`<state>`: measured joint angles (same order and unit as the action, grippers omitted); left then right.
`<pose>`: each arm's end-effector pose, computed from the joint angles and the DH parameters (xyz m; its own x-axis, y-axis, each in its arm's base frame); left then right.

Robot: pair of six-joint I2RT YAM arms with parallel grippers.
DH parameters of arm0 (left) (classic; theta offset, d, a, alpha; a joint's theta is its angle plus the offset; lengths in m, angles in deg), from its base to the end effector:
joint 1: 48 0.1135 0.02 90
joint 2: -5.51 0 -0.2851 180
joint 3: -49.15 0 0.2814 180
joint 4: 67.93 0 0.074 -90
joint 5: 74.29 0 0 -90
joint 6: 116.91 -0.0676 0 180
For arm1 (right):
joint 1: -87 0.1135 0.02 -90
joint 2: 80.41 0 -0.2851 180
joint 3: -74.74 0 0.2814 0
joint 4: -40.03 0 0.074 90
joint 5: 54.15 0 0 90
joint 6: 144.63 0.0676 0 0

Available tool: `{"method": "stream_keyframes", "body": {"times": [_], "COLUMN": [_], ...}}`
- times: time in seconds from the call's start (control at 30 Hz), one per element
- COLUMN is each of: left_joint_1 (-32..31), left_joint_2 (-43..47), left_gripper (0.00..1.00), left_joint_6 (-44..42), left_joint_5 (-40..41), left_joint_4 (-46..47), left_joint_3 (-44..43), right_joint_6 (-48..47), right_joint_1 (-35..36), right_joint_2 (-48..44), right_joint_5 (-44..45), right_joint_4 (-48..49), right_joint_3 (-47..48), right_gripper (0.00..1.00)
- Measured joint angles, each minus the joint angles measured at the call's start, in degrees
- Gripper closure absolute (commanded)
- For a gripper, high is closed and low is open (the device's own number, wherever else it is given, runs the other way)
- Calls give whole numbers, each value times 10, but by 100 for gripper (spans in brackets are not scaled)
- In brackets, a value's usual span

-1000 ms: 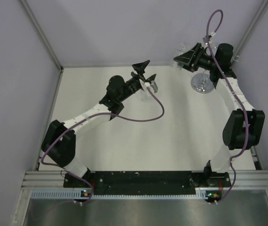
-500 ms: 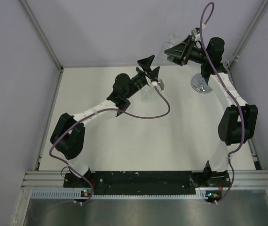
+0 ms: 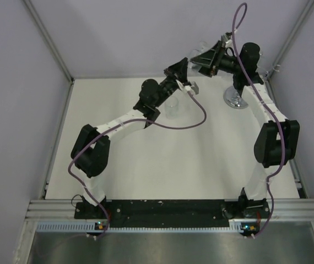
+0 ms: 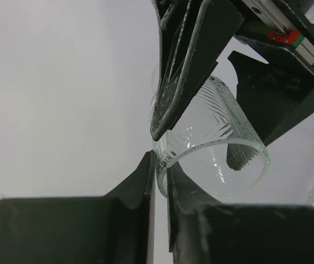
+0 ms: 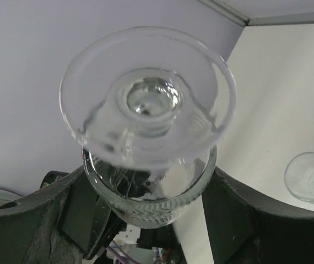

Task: Take the wine glass off the wine glass rack

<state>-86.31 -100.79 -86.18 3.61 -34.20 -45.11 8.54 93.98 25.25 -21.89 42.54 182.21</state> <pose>0.3878 -0.3244 0.3802 0.8006 0.4386 -0.4082 0.1386 0.5273 0.8383 0.4774 0.1160 0.4052 -0.7710 0.3855 -0.5069 -0.4738 0.1847 0.8611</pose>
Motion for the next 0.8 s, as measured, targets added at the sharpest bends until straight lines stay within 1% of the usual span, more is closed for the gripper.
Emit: {"method": "stream_keyframes", "body": {"times": [0.03, 0.1, 0.13, 0.17, 0.23, 0.43, 0.53, 0.6, 0.67, 0.8], "left_joint_1": [0, 2, 3, 4, 4, 7, 15, 25, 42, 76], "left_joint_2": [-5, -11, -13, -15, -21, -38, -38, -34, -20, 21], "left_gripper": [100, 100, 100, 100, 100, 100, 100, 100, 100, 100], "left_joint_6": [-6, -9, -9, -9, -8, -10, -11, -1, 18, 70], "left_joint_5": [4, 3, 3, 3, 6, 36, 71, 95, 113, 130], "left_joint_4": [7, 13, 15, 16, 16, 8, -35, -94, -182, -400], "left_joint_3": [-8, -19, -21, -25, -36, -49, -59, -71, -82, -123], "right_joint_6": [10, 25, 27, 29, 24, -35, -63, -80, -97, -164], "right_joint_1": [-1, -1, -1, -1, -1, -9, -22, -34, -49, -69], "right_joint_2": [0, 0, 1, 3, 6, 6, -1, -13, -27, -57], "right_joint_5": [-1, 0, 0, 0, -4, -7, -15, -20, -23, -19], "right_joint_4": [-5, -13, -15, -16, -17, -32, -28, -28, -30, -60], "right_joint_3": [4, 9, 13, 17, 24, 23, 3, -25, -50, -71], "right_gripper": [95, 49, 23, 2, 1, 1, 1, 1, 1, 1]}}
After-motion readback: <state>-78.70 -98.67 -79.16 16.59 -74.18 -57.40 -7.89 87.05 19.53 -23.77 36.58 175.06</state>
